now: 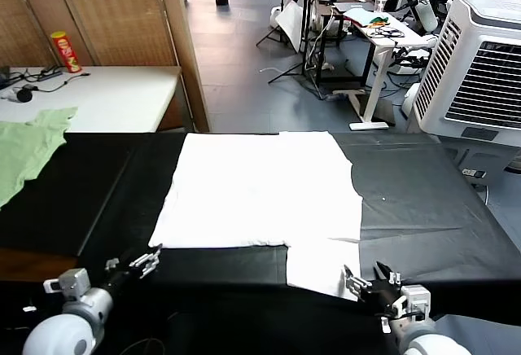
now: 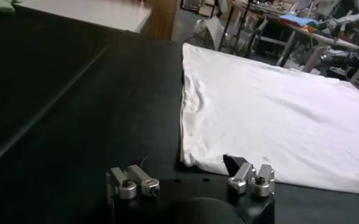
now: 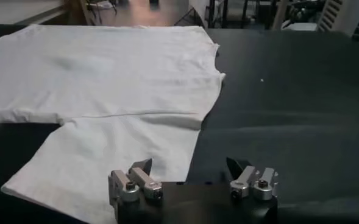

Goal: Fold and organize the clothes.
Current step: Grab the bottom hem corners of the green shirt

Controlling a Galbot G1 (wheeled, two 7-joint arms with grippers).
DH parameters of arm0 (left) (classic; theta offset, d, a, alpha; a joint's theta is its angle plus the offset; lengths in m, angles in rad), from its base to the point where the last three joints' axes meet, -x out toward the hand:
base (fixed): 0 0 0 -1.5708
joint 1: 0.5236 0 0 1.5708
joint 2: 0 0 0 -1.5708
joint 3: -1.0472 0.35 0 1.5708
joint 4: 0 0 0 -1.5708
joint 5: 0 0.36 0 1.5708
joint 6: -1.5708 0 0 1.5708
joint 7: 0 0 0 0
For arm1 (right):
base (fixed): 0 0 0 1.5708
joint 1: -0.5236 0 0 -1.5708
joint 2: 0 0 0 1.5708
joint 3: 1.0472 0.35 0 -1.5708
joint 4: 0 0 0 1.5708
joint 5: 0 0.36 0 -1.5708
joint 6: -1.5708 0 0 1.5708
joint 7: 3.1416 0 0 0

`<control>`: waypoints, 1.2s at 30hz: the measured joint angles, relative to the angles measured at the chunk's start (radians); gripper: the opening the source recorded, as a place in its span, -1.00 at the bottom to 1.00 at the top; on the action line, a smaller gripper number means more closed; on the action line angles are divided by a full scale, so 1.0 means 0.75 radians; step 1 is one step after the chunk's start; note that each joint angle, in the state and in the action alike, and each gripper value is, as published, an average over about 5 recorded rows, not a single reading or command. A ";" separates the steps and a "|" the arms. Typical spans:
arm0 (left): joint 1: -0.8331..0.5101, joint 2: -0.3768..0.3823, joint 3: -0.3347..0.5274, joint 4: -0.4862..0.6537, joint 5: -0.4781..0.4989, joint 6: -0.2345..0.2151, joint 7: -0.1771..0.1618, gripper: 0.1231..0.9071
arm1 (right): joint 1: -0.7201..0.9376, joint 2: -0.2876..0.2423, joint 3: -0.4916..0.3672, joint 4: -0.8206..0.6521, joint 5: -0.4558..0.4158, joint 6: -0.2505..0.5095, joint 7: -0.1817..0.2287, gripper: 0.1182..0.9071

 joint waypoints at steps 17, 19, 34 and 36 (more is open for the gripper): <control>-0.040 -0.042 0.037 0.053 0.024 -0.035 0.020 0.60 | -0.010 0.032 -0.027 -0.031 -0.048 0.012 -0.002 -0.14; -0.042 -0.044 0.038 0.059 0.025 -0.037 0.019 0.35 | -0.012 0.034 -0.027 -0.033 -0.050 0.013 -0.002 -0.36; -0.003 -0.066 0.040 0.020 0.071 -0.056 0.023 -0.99 | -0.086 0.040 -0.004 0.050 -0.056 0.007 0.051 -0.99; 0.019 -0.067 0.029 -0.005 0.076 -0.058 0.015 -0.99 | -0.111 0.041 0.003 0.081 -0.056 0.004 0.059 -0.99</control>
